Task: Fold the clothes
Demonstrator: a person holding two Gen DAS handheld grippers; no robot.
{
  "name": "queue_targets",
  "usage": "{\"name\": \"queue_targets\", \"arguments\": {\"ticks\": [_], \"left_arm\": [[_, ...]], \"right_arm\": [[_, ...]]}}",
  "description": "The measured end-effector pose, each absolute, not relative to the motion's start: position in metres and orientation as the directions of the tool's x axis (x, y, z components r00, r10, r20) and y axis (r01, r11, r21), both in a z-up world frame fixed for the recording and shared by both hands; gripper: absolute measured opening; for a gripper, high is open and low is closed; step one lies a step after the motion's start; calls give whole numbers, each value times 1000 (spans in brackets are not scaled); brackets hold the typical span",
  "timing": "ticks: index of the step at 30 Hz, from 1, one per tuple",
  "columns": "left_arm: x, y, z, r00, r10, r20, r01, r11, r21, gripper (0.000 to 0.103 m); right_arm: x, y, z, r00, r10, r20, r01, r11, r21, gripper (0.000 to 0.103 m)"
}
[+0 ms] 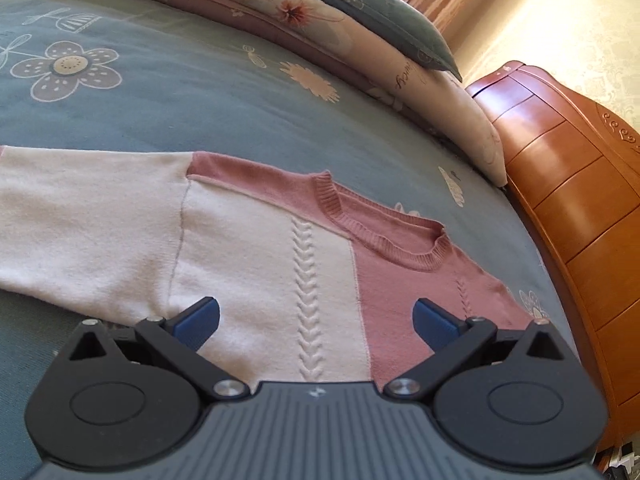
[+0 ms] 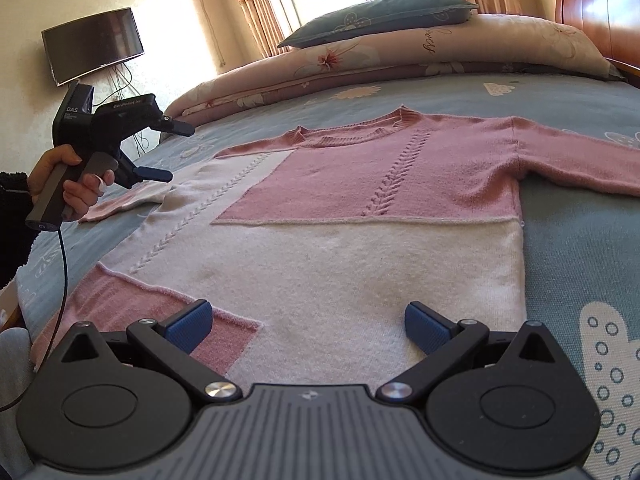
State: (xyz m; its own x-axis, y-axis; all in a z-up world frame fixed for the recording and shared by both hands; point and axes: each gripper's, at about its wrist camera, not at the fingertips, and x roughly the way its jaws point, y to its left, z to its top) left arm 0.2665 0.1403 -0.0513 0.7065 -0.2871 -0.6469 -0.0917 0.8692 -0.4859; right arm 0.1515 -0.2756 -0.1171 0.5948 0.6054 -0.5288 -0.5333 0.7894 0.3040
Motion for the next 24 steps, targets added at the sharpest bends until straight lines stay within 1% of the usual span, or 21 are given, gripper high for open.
{"name": "queue_targets", "arguments": {"ticks": [1,5,7,10,13,20,24], "left_arm": [[268,135,-54,697,-290,-656,-86,874,-478,102],[268,127,-73,658,-227,-718,-125,907,-402,102],[266,133,-81,640,-232,-732,-147,899,-413,102],[263,137,-82,653,-241,-718,-147,890,-432,102],[265,134,-83,652,-226,-724,-154,895,-418,102],[271,118,-83,627,-157,-763,-145,939,-313,102],[271,121,-84,624,-165,-764,-143,937,-318,102]], "right_arm": [[152,-276,-117,595,606,-529,-533,789,305,103],[151,-276,-117,594,607,-527,-533,788,308,103],[151,-276,-117,595,606,-529,-534,789,303,103],[151,-275,-117,596,604,-530,-535,790,299,103],[151,-275,-117,596,602,-531,-535,791,296,103],[150,-274,-116,598,600,-532,-535,792,292,103],[150,-275,-117,598,602,-530,-535,792,296,103]]}}
